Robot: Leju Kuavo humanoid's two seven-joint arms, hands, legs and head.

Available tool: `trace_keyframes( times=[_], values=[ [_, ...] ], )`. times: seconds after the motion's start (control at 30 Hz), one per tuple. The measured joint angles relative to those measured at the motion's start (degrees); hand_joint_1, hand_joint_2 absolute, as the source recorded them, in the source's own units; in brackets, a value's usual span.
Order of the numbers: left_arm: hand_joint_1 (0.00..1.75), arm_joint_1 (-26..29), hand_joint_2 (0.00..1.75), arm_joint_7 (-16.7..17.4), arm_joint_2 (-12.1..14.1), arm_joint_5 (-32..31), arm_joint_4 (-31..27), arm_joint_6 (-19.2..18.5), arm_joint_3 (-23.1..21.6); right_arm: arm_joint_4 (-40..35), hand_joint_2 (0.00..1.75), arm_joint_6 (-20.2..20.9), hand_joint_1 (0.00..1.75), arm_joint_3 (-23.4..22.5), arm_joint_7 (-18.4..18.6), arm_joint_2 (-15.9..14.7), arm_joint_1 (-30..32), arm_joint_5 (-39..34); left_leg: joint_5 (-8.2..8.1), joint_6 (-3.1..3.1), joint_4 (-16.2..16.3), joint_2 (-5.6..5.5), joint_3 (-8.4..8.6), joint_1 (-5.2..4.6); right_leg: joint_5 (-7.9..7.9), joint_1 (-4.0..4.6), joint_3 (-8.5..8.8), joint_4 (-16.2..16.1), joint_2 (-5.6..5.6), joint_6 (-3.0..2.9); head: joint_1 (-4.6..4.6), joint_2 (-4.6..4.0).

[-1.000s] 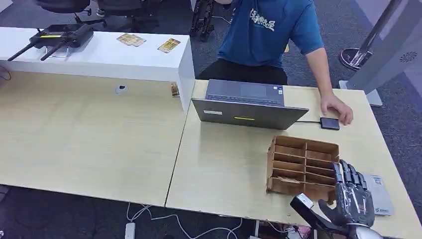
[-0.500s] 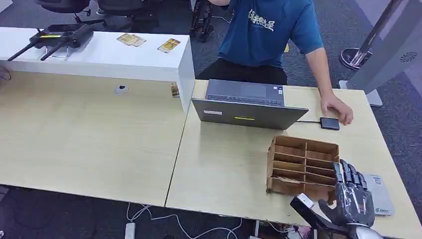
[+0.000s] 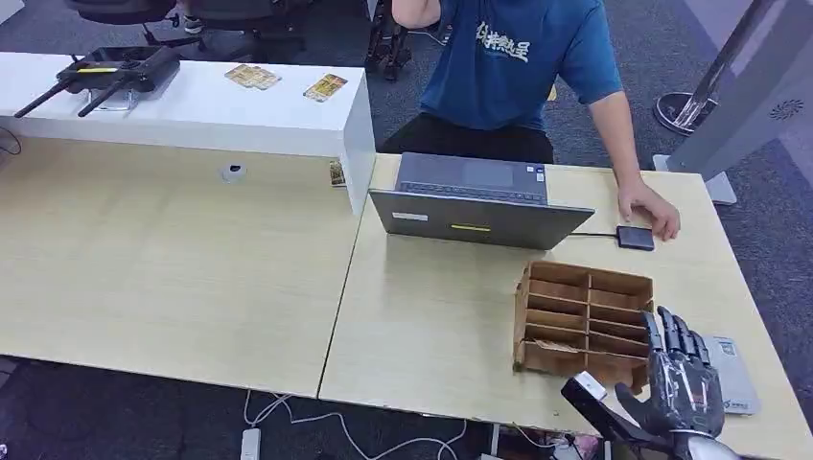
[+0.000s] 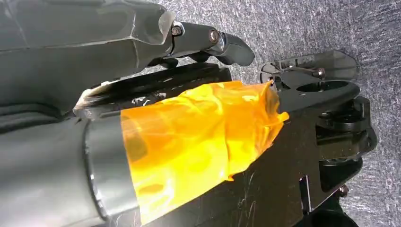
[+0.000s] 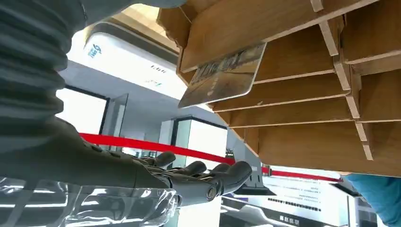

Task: Pass the card to the sensor for recognition and then transmit it.

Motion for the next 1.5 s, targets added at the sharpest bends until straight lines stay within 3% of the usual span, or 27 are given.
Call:
trace_keyframes(
  times=[0.17, 0.23, 0.27, 0.3, 0.33, 1.5],
  values=[
    [0.00, 0.00, 0.00, 0.00, 0.00, 0.00, 0.00, 0.00, 0.00, 0.11, 1.75, 0.00, 0.00, 0.00, 0.00, 0.00, 0.00, 0.00, 0.00, 0.00, 0.00, 0.00, 0.00, 0.00, 0.00, 0.00, 0.00, 0.00, 0.00, 0.00, 0.00, 0.00],
    [0.00, 0.00, 0.00, 0.00, 0.00, 0.00, 0.00, 0.02, -0.02, 0.18, 1.75, -0.04, 0.24, -0.11, -0.17, 0.04, 0.00, 0.00, 0.00, 0.00, 0.00, 0.00, 0.00, 0.00, 0.00, 0.00, 0.00, 0.00, 0.00, 0.00, 0.00, 0.00],
    [0.00, 0.00, 0.00, 0.00, 0.00, 0.00, 0.00, 0.02, -0.02, 0.26, 1.75, -0.09, 1.01, -0.18, -0.24, 0.04, -0.01, 0.00, 0.00, 0.00, 0.00, 0.00, 0.00, 0.00, 0.00, 0.00, 0.00, 0.00, 0.00, 0.00, 0.00, 0.00],
    [0.00, 0.00, 0.00, 0.00, 0.00, 0.00, 0.00, 0.02, -0.04, 0.42, 1.75, -0.09, 1.54, -0.31, -0.35, 0.07, -0.01, 0.00, 0.00, 0.00, 0.00, 0.00, 0.00, 0.00, 0.00, 0.00, 0.00, 0.00, 0.00, 0.00, 0.00, 0.00],
    [0.00, 0.00, 0.00, 0.00, 0.00, 0.02, 0.00, 0.02, -0.07, 0.55, 1.75, -0.11, 1.71, -0.44, -0.50, 0.09, -0.01, 0.00, 0.00, 0.00, 0.00, 0.00, 0.00, 0.00, 0.00, 0.00, 0.00, 0.00, 0.00, 0.00, 0.00, 0.00],
    [0.00, -0.01, 0.00, -0.22, 0.00, 1.35, 0.04, 0.15, -0.11, -3.71, 1.75, 1.97, 1.75, -0.33, -0.48, 0.09, 0.24, -1.22, 0.00, 0.00, 0.00, 0.00, 0.00, 0.00, 0.00, 0.00, 0.00, 0.00, 0.00, 0.00, 0.00, 0.00]
  ],
)
